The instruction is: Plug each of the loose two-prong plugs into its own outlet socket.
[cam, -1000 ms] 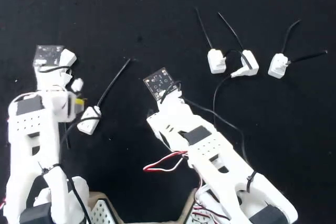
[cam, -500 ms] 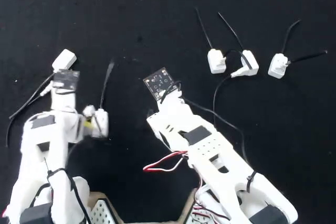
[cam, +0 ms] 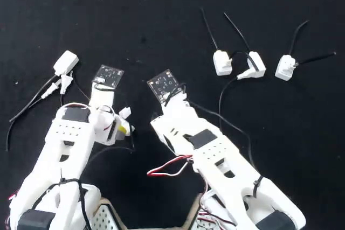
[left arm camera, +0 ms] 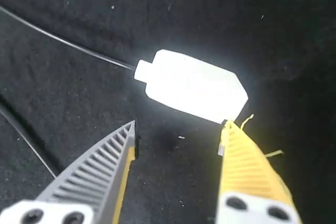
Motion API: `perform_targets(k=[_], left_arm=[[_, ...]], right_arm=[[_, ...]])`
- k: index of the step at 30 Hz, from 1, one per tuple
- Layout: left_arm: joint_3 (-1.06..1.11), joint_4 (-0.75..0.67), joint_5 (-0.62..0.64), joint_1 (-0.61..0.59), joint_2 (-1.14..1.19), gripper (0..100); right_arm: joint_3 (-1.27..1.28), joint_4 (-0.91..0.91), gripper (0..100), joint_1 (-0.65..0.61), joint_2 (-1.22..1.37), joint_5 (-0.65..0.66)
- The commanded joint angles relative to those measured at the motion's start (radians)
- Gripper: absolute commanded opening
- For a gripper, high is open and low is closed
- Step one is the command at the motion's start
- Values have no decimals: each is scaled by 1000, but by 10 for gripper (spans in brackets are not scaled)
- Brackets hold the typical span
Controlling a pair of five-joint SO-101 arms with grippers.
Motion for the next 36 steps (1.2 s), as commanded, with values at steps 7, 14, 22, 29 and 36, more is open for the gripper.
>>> perform_targets(k=[7, 14, 22, 29, 36], left_arm=[[-159, 26, 17, -202, -25, 260], [-124, -123, 68, -197, -12, 260], [91, -259, 84, -151, -23, 260], [-51, -80, 29, -323, -25, 260], [-101, -58, 25, -305, -12, 260]], right_arm=[[-41, -28, 181, 133, -36, -41], [-53, -29, 181, 140, -31, -49], [-50, -29, 181, 144, -30, -49], [-48, -29, 181, 141, -30, -49], [-48, -29, 181, 143, -30, -49]])
